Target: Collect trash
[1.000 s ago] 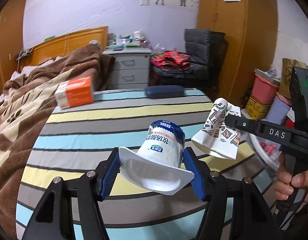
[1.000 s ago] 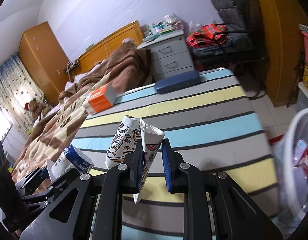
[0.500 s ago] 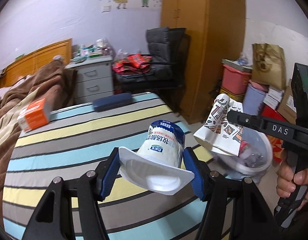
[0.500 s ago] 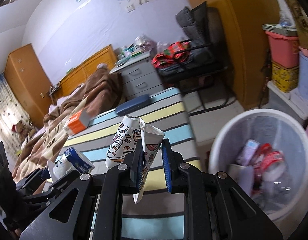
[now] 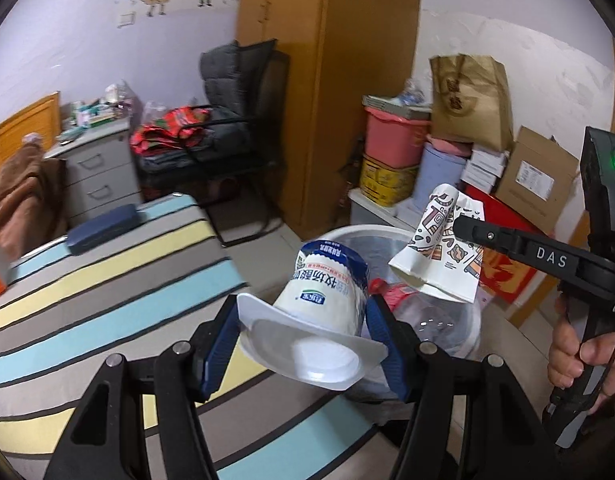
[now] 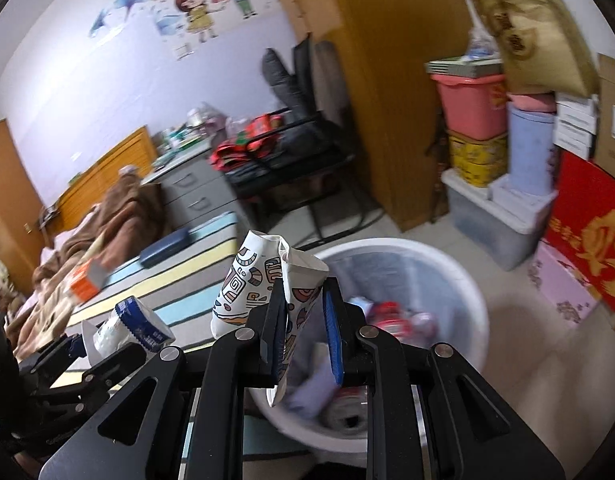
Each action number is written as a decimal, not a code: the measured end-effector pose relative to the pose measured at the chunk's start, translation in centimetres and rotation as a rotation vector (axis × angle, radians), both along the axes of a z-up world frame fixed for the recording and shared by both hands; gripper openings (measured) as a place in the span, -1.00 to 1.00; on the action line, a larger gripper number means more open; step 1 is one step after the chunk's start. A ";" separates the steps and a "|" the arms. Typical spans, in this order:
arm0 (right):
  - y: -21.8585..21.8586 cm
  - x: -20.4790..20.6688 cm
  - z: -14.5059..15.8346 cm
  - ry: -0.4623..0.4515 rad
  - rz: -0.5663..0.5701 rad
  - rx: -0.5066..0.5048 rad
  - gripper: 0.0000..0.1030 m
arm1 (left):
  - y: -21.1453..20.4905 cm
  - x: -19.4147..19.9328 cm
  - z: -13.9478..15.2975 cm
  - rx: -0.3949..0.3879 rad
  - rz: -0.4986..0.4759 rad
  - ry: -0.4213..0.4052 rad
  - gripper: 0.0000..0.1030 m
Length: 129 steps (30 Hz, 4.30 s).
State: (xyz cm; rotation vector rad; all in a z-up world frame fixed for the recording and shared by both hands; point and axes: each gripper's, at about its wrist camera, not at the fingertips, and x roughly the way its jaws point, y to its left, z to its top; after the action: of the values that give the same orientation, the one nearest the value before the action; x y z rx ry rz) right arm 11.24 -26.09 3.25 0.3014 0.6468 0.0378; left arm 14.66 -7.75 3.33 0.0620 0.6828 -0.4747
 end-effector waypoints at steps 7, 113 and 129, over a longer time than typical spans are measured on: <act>-2.2 0.8 -1.2 0.055 -0.050 -0.049 -0.64 | -3.8 0.9 -0.9 0.006 -0.054 0.030 0.27; 7.7 -9.8 -3.1 -0.075 0.208 -0.141 0.18 | 5.4 -14.0 -2.7 0.066 0.432 -0.094 0.47; 8.1 -10.0 -3.0 -0.079 0.212 -0.142 0.18 | 5.6 -14.3 -2.5 0.061 0.436 -0.096 0.47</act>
State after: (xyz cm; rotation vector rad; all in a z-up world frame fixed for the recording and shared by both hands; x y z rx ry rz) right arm 1.28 -17.98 0.28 0.0928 0.5976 0.2045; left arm 0.39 -2.11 0.79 -0.0079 0.5952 -0.0318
